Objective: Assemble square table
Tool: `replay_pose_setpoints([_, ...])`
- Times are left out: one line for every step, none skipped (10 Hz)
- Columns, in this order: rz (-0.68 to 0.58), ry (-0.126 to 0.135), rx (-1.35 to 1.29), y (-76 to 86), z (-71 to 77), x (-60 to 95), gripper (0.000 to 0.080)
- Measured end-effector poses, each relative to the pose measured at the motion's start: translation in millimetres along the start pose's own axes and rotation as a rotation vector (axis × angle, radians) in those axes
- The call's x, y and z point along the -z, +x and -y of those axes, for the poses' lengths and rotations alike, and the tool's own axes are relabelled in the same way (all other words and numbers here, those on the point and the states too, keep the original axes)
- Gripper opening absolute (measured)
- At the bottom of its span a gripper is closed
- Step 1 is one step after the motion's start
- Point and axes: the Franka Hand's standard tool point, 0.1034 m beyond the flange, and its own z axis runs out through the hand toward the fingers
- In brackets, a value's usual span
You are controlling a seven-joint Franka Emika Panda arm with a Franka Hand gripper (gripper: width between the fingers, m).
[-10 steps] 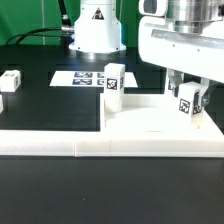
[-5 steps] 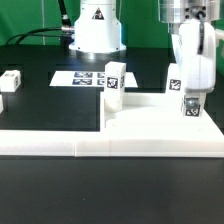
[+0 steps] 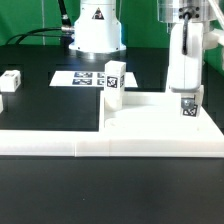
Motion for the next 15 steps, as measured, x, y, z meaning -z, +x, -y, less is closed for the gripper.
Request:
replay_pose_setpoints([-0.006, 0.001, 0.006, 0.9, -0.1, 0.2, 0.0290])
replay_pose_setpoints([-0.008, 0.001, 0.016, 0.9, -0.4, 0.0, 0.0290])
replay_pose_setpoints([-0.008, 0.001, 0.022, 1.1, -0.4, -0.1, 0.0290])
replay_pose_setpoints([-0.009, 0.000, 0.027, 0.9, -0.9, -0.7, 0.0392])
replay_pose_setpoints([-0.009, -0.001, 0.073, 0.9, -0.9, -0.7, 0.0527])
replay_pose_setpoints([-0.009, -0.002, 0.144, 0.0, -2.0, -1.2, 0.0527])
replay_pose_setpoints([-0.007, -0.002, 0.187, -1.7, -3.3, -0.2, 0.0628])
replay_pose_setpoints([-0.007, -0.003, 0.185, -1.6, -3.6, -1.1, 0.0643])
replay_pose_setpoints([-0.008, -0.004, 0.185, -1.5, -3.8, -1.4, 0.0643])
replay_pose_setpoints([-0.008, -0.004, 0.185, -1.5, -3.9, -1.6, 0.0648])
replay_pose_setpoints([-0.008, -0.005, 0.186, -1.4, -4.0, -1.9, 0.0649])
replay_pose_setpoints([-0.008, -0.005, 0.186, -1.3, -4.1, -2.0, 0.0649])
replay_pose_setpoints([-0.008, -0.005, 0.186, -1.3, -4.1, -2.1, 0.0649])
replay_pose_setpoints([-0.008, -0.005, 0.186, -1.3, -4.1, -2.1, 0.0649])
replay_pose_setpoints([-0.008, -0.005, 0.186, -1.3, -4.1, -2.1, 0.0649])
